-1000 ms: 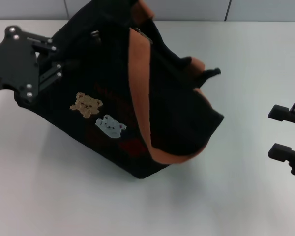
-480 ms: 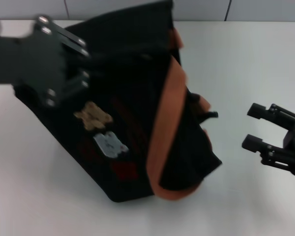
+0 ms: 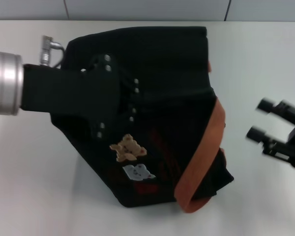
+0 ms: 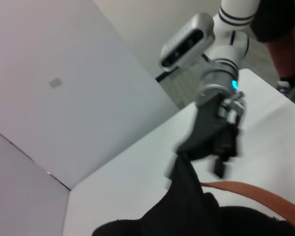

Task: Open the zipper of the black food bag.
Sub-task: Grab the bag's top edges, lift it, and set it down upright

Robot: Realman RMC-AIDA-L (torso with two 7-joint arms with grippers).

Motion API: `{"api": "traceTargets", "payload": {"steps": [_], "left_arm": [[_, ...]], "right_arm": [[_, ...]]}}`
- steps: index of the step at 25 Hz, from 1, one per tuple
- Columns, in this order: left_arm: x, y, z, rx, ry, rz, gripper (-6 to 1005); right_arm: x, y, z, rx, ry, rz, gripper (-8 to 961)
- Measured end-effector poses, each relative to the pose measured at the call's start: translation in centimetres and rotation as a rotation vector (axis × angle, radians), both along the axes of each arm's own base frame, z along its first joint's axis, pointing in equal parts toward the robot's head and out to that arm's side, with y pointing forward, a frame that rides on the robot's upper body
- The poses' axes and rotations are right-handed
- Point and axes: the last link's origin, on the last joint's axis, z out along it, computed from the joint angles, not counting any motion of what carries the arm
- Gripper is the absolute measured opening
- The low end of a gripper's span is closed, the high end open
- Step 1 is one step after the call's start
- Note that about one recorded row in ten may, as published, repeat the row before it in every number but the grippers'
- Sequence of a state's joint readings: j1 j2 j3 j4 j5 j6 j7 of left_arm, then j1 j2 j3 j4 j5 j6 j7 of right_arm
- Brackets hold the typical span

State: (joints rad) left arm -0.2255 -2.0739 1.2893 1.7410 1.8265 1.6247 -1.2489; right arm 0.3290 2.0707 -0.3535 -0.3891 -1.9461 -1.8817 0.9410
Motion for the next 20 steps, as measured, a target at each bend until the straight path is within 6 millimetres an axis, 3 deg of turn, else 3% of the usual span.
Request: {"api": "traceTargets", "payload": {"steps": [2,5,12,20], "left_arm": [[0.1,0.1,-0.5,0.0,0.013,-0.004,95],[0.5,0.1,-1.5,-0.008,0.031,-0.012,91],[1.0,-0.1,-2.3,-0.021,0.028,-0.018,91],[1.6,-0.5,-3.1,-0.048,0.025,-0.013,91]], "right_arm": [[0.5,0.2,0.4,0.196,-0.041,0.007,798],[0.5,0.1,-0.2,0.293,-0.083,0.043,796],[-0.5,-1.0,-4.7,0.606,-0.291,0.182,791],[-1.3,-1.6,-6.6,0.731,-0.393,0.22,776]]}}
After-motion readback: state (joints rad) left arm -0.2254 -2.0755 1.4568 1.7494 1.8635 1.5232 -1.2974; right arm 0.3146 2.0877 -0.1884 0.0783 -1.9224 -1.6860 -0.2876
